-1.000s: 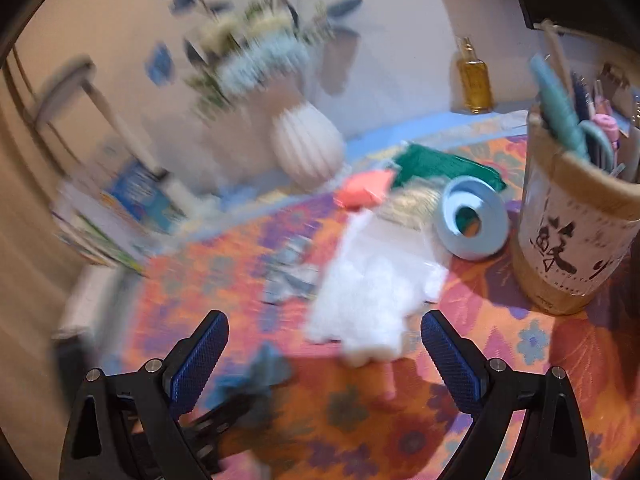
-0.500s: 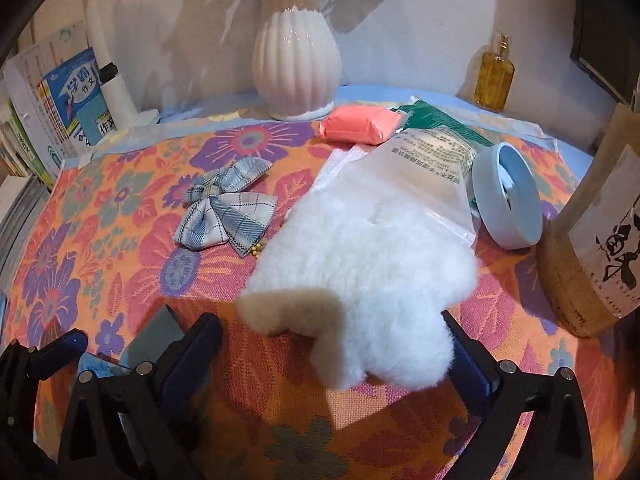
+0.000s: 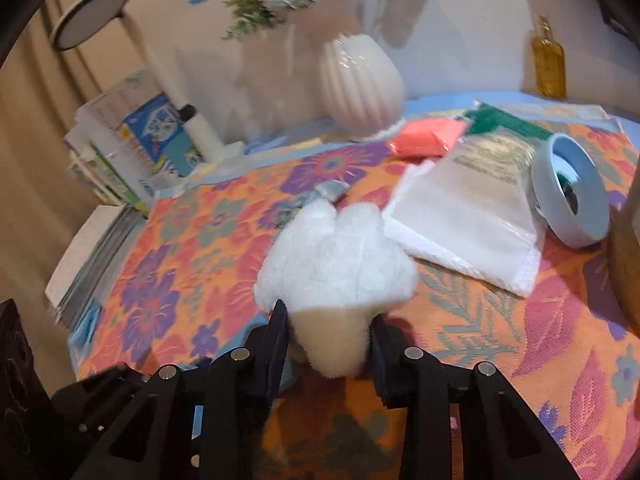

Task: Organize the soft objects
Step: 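Grasp the white fluffy plush with the right tool while the left grasps the blue cloth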

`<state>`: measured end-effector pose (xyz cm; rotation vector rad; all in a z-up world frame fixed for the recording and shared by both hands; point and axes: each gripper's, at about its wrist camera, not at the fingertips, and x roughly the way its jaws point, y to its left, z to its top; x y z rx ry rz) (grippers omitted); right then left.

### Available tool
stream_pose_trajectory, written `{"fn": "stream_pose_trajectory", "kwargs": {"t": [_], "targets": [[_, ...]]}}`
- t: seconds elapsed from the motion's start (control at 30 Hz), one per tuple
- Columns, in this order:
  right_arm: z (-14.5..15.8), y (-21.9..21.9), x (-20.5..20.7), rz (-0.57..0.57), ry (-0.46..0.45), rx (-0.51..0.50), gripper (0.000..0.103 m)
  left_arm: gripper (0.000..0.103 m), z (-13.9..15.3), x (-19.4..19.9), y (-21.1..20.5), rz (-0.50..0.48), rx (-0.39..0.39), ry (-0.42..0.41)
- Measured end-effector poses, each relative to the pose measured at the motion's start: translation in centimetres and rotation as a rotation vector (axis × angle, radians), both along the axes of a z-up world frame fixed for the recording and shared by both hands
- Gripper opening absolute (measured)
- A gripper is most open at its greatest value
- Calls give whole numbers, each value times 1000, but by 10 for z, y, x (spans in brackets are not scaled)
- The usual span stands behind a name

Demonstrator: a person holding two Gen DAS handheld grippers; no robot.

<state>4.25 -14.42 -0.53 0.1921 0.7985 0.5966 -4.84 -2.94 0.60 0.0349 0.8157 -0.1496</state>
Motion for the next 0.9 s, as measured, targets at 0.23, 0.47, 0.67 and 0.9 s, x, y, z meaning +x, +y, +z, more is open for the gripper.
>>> {"fn": "stream_pose_trajectory", "kwargs": {"t": [0.23, 0.47, 0.67, 0.9], "targets": [[15, -23, -31, -19, -101, 89, 35, 19, 0, 3, 45, 133, -246, -2], [5, -59, -70, -36, -16, 81, 35, 24, -2, 8, 35, 122, -199, 11], [9, -60, -78, -117, -74, -46, 101, 35, 0, 6, 32, 119, -191, 11], [13, -14, -78, -13, -181, -419, 101, 101, 11, 2, 22, 199, -38, -9]]}}
